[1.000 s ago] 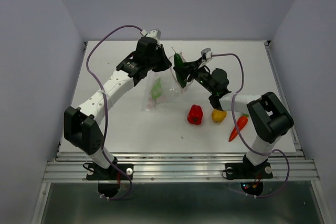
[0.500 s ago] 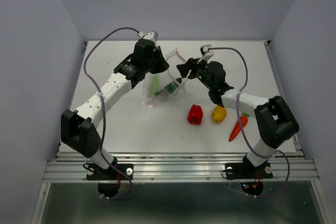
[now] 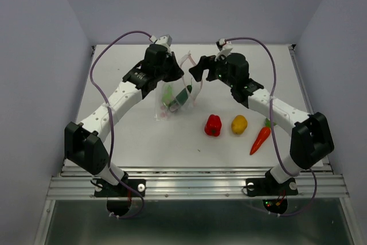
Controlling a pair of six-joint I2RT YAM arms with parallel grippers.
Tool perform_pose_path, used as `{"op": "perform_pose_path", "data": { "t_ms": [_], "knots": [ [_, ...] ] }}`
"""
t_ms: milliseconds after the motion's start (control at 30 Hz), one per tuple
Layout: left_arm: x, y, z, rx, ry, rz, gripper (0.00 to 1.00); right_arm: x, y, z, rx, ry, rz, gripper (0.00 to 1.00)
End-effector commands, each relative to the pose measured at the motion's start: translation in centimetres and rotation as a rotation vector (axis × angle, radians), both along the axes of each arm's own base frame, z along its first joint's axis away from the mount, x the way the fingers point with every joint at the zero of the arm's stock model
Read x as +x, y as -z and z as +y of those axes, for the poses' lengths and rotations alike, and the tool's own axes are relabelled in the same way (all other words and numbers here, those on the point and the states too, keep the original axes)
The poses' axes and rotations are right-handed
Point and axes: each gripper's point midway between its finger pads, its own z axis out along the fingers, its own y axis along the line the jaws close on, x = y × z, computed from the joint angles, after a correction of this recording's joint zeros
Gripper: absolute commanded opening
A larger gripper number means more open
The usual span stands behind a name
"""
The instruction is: Place the food in the zip-top bag and seal the zipper
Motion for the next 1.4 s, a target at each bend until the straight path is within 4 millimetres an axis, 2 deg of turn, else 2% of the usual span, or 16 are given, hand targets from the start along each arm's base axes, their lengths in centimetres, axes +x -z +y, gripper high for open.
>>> {"op": "perform_pose_path", "data": {
  "t_ms": [0,33,133,200,233,300,467,567,833,1000,1100,1300,1367],
  "knots": [
    [0.6,-0.5,-0.7,-0.015,0.032,-0.037,0.0,-3.9,-3.1,0.1,0.02,-0.105,0.03,1.0],
    [0.6,-0.5,-0.7,-0.015,0.032,-0.037,0.0,-4.1,-2.9,-0.4,0.018,-0.075,0.056,1.0],
    [0.5,-0.7,-0.9,-0.027,0.044,-0.045,0.0,-5.0,0.3,-3.7,-0.036,0.092,0.22,1.0],
    [0.5,-0.8,-1.0,-0.031,0.05,-0.049,0.0,-6.6,3.4,-5.7,-0.09,0.169,0.342,1.0],
    [0.4,-0.8,-1.1,-0.032,0.053,-0.051,0.0,-6.9,4.3,-6.7,-0.091,0.229,0.379,1.0],
    [0.5,-0.7,-1.2,-0.03,0.063,-0.051,0.0,-8.7,6.7,-7.8,-0.132,0.249,0.461,1.0],
    [0.4,-0.5,-1.3,-0.031,0.073,-0.05,0.0,-11.5,10.0,-10.0,-0.23,0.292,0.583,1.0],
    [0.4,-0.4,-1.3,-0.03,0.073,-0.051,0.0,-12.4,11.5,-10.0,-0.259,0.29,0.64,1.0],
    [0.1,-0.5,-1.3,-0.032,0.08,-0.056,0.0,-13.7,14.4,-7.5,-0.275,0.341,0.697,1.0],
    [0.0,-0.6,-1.2,-0.036,0.079,-0.057,0.0,-13.8,15.5,-7.4,-0.273,0.399,0.722,1.0],
    [-0.2,-0.5,-1.2,-0.036,0.079,-0.058,0.0,-13.7,16.1,-8.1,-0.291,0.443,0.727,1.0],
    [-0.1,-0.5,-1.3,-0.04,0.084,-0.056,0.0,-14.7,17.8,-6.3,-0.281,0.379,0.761,1.0],
    [-0.1,-0.5,-1.3,-0.04,0.084,-0.056,0.0,-14.8,18.6,-6.6,-0.297,0.398,0.775,1.0]
  ]
}}
